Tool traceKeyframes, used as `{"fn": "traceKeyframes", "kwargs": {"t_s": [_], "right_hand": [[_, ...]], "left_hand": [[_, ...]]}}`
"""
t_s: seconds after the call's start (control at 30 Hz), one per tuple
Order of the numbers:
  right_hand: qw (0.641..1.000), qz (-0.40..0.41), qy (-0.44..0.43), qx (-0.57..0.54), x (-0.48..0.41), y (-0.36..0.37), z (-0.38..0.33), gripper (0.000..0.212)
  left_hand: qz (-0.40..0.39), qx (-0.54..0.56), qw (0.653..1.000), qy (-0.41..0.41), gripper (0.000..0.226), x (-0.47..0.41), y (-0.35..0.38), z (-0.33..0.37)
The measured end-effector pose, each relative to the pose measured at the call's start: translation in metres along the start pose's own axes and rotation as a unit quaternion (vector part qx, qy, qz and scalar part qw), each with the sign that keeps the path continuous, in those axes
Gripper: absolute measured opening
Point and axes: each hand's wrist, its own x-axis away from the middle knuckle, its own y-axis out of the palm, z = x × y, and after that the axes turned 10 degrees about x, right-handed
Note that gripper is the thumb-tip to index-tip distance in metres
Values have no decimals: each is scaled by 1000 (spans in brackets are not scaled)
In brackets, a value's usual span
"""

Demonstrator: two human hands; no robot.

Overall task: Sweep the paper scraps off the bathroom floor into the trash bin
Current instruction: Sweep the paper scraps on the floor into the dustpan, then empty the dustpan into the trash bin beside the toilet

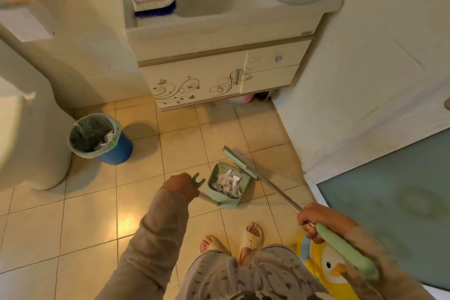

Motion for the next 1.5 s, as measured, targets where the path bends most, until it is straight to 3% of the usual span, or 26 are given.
{"fn": "traceKeyframes", "kwargs": {"t_s": [0.1, 0.3, 0.63, 0.87, 0.97, 1.0, 1.1, 1.13, 1.37, 1.5], "right_hand": [[1000, 9, -7, 27, -8, 9, -17, 44], [995, 13, -7, 100, -25, 21, -55, 42], [966, -23, -37, 256, -58, 16, -153, 42], [918, -52, -50, 390, -87, 17, -204, 35], [909, -71, -47, 409, -101, 17, -218, 34], [906, -79, -45, 414, -105, 19, -221, 31], [909, -113, -23, 400, -114, 26, -224, 27], [912, -127, -13, 390, -116, 29, -224, 28], [929, -193, 49, 312, -124, 43, -230, 48], [932, -220, 72, 280, -124, 40, -235, 57]], "left_hand": [[-33, 105, 992, -57, 22, 11, -3, -36], [87, 58, 994, -40, 28, 30, 10, -80], [199, 170, 948, -179, 28, 68, 45, -100], [231, 329, 861, -311, 33, 79, 60, -79], [204, 404, 823, -342, 36, 78, 73, -65], [181, 457, 799, -346, 42, 77, 76, -61], [105, 656, 665, -341, 65, 78, 81, -48], [102, 686, 638, -335, 67, 77, 83, -44], [210, 694, 607, -324, 64, 71, 67, -28], [239, 681, 623, -301, 54, 81, 50, -24]]}}
